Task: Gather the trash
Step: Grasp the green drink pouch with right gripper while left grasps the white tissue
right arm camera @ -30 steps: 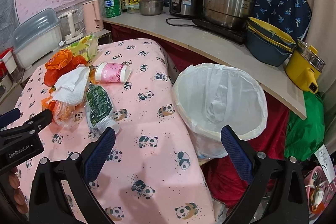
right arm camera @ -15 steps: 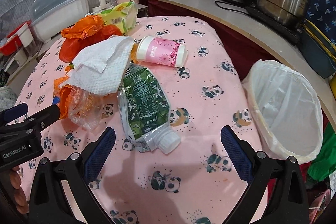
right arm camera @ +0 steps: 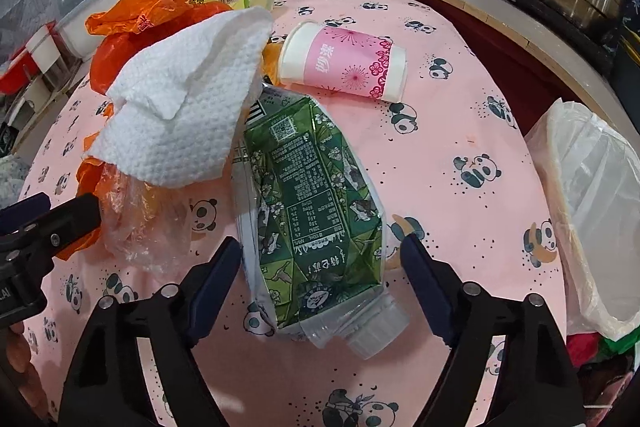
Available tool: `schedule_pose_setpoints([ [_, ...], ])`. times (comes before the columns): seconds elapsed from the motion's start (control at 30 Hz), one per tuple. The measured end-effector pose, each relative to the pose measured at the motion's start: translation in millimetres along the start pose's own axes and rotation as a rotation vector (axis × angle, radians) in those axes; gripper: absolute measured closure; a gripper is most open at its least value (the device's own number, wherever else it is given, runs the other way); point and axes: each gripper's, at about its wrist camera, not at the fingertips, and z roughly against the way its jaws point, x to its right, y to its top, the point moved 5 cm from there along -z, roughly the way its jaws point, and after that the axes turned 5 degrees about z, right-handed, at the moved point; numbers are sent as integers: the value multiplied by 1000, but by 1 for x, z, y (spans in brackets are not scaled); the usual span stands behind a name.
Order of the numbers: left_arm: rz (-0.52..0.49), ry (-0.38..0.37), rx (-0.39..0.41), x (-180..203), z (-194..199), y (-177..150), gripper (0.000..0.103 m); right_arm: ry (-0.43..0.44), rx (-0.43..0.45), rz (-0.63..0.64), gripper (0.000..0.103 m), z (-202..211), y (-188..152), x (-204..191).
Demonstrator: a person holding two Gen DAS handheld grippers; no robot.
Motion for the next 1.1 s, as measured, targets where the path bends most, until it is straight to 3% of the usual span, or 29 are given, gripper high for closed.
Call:
schedule_pose_setpoints([
  [0.13,-2,-19,9,4,5,5,7,11,17,7,47,5,1,-1],
  [0.47,-27,-68,69,35,20,29,7,25,58,-21,47,36,-1,18],
  [0.87,-118,-54,83,84,-5,48,9,-25,68,-134,47,45,9,58],
  [0.97,-145,-56,66,90,-11,47,36,-27,66,-155,47,44,10,64],
  [1.03,-129,-80,35,89,-15,46,66,-29,68,-160,47,45,11,65],
  [1.1,-109,-103,20,88,-16,46,75,-32,70,-161,47,46,11,66],
])
